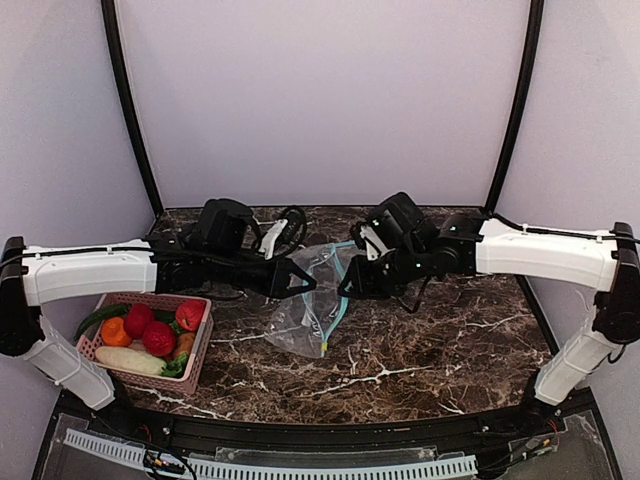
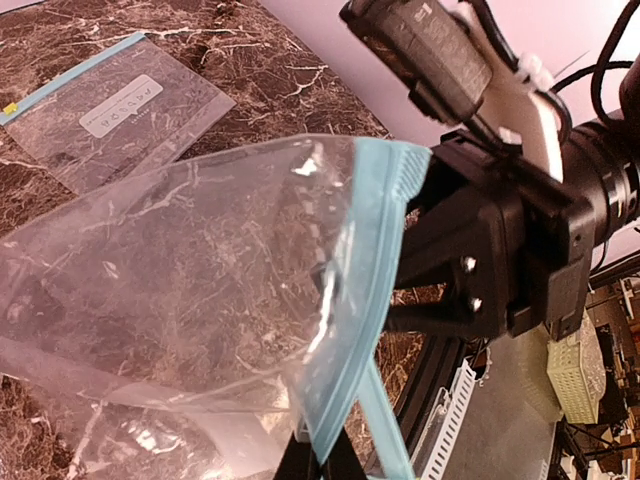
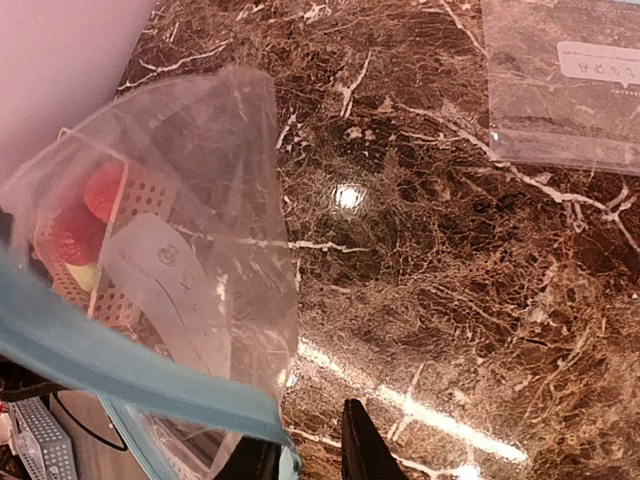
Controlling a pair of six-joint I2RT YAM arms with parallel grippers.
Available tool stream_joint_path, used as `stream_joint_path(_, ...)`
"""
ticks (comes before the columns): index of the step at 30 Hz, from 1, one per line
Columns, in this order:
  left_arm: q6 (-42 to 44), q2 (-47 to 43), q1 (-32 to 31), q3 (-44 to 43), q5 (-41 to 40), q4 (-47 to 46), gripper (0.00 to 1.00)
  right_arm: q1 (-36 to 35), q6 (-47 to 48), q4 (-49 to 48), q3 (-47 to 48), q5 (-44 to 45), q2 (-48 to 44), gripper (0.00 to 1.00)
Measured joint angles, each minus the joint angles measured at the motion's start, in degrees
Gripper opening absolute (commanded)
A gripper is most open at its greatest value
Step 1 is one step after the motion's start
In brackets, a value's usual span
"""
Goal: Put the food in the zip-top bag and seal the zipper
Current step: Pass from the right arm to the left, then open the zipper food storage bag.
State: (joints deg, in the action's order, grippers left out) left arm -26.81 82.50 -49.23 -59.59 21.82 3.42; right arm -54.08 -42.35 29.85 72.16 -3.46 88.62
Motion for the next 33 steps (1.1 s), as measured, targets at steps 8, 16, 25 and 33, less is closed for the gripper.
stream_joint_path(8, -1.4, 0.7, 0.0, 1.2, 1.7, -3.2, 0.01, -3.0, 0.2, -1.1, 1.0, 1.8, 4.2, 0.54)
stream_joint_path(16, -2.9, 1.1, 0.0, 2.0, 1.4, -4.4, 0.01, -3.3, -2.6, -9.9, -1.7, 1.3, 3.6, 0.69)
stream_joint_path(25, -6.5, 1.5, 0.2, 3.1, 1.7, -8.6, 0.01, -3.3, -5.4, -13.5, -5.8, 4.2, 3.4, 0.73)
stream_joint_path(33, -8.3, 1.5, 0.2, 3.1, 1.9, -10.7, 0.01, -3.4, -5.9, -13.0, -6.4, 9.2, 3.5, 0.86)
